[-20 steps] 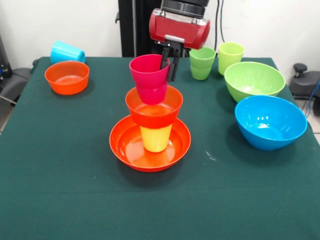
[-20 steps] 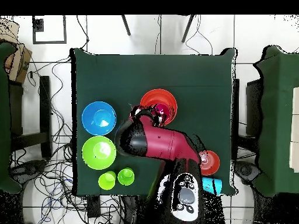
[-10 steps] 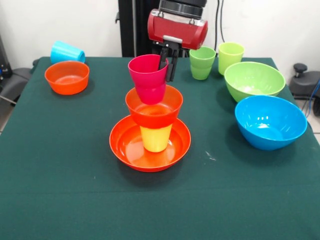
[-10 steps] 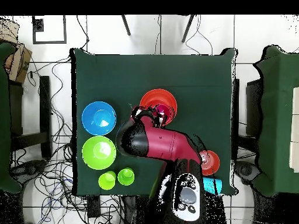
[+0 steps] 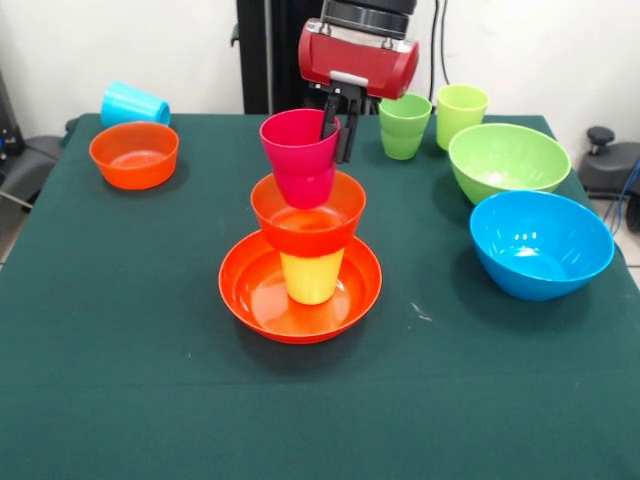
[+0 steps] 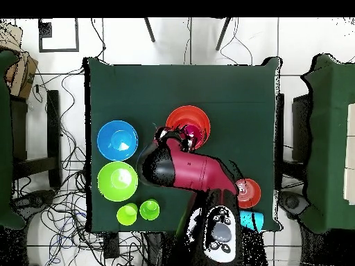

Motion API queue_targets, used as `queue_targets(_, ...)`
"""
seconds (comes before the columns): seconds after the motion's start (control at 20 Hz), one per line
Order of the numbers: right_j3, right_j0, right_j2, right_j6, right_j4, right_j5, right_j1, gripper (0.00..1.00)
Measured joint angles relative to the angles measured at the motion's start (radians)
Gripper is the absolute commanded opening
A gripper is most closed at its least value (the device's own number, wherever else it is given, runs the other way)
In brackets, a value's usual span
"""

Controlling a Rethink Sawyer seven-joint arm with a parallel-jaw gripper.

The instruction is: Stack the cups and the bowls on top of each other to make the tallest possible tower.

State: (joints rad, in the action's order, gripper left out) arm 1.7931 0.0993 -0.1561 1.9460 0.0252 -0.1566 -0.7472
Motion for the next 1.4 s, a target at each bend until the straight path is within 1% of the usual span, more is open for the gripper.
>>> queue_targets(0.45, 0.000, -0.004, 0.000, 0.000, 0.000, 0.000, 0.005, 0.00)
queue_targets(1.4, 0.000, -0.007, 0.000, 0.000, 0.000, 0.000, 0.063, 0.00)
